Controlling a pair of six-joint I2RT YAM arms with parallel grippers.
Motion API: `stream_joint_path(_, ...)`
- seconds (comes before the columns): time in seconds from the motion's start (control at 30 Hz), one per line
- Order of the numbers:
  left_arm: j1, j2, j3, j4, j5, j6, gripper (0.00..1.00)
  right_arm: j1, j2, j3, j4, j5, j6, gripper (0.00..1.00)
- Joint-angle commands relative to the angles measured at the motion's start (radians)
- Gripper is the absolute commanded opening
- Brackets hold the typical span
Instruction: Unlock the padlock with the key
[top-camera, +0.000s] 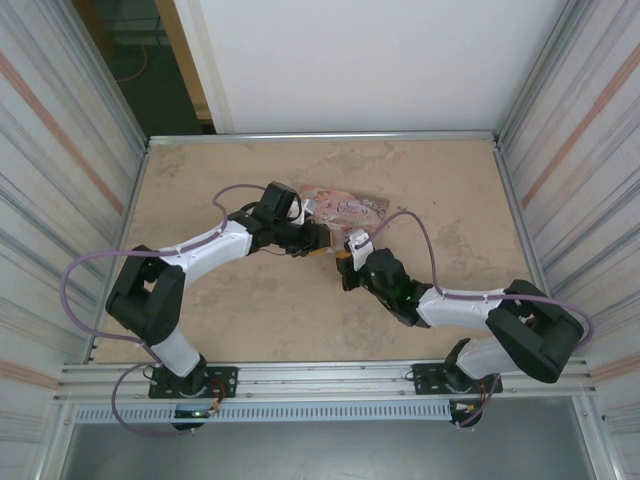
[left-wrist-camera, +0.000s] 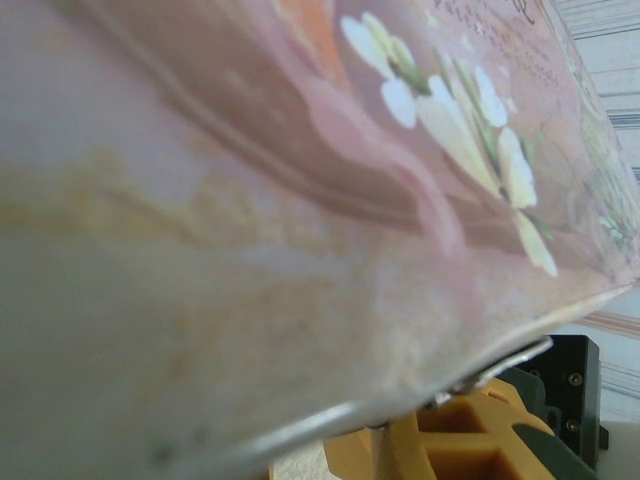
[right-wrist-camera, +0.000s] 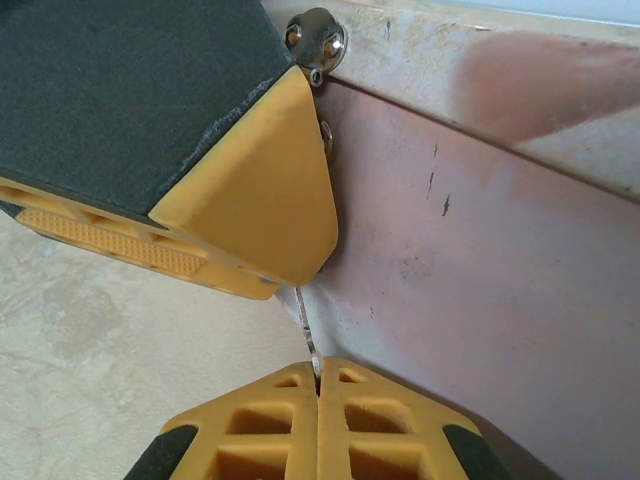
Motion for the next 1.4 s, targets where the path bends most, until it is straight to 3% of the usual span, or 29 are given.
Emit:
stream_joint_path(0.0,-0.008,-0.065,0.014,0.041,0.044,0.006,0.07,-0.006,0.009,0.042,0.061,-0.013,-0.026,0.00)
stream_joint_path(0.33,-0.008,-0.067,0.012,0.040,0.052,0.002,0.07,-0.015,0.025,0.046,0.123,-0.025,-0.024,0.00)
stream_joint_path(0.73,-0.009,-0.070,0.009,0.040,0.061,0.002,0.07,-0.075,0.041,0.053,0.197,-0.159,0.004,0.00)
stream_joint_path(1.37,-0.012,-0.070,-0.003,0.042,0.056,0.008,0.07,-0.100,0.090,0.081,0.228,-0.236,0.031,0.00)
